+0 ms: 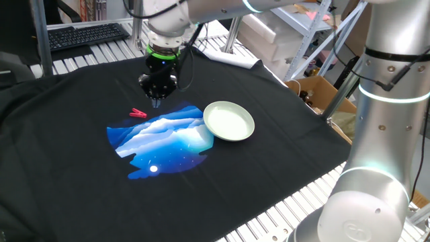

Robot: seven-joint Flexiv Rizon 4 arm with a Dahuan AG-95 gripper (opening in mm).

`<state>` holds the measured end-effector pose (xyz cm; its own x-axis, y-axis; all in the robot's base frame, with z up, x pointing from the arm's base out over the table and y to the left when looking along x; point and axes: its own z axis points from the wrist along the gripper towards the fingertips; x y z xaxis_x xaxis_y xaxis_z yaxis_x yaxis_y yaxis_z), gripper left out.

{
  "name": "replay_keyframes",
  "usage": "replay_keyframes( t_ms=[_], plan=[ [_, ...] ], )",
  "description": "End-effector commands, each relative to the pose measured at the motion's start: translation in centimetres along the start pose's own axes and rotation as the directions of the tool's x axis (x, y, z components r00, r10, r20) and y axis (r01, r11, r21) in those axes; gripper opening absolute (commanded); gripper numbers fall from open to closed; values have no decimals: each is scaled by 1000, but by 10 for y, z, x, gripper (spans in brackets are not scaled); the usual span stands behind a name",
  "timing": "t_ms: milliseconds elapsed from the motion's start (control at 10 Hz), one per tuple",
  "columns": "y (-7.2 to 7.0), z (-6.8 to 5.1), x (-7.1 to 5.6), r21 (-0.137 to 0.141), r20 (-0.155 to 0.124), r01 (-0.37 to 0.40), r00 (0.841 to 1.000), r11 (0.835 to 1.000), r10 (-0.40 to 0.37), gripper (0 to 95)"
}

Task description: Use a clamp

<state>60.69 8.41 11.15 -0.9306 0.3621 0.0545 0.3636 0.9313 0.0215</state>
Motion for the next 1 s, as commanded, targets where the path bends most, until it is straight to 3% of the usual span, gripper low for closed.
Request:
replay_keyframes(
  t_ms=[100, 400, 700, 900, 1000],
  plan=[
    [-1, 0, 1, 3, 4, 5, 1000, 1000, -5, 0],
    [-1, 0, 1, -12, 4, 23, 1000, 1000, -23, 0],
    [-1, 0, 1, 33, 3, 40, 999, 999, -40, 0],
    [-1, 0, 1, 59, -33, 21, 999, 998, -19, 0],
    [-1, 0, 1, 45, -34, 27, 999, 999, -25, 0]
  ],
)
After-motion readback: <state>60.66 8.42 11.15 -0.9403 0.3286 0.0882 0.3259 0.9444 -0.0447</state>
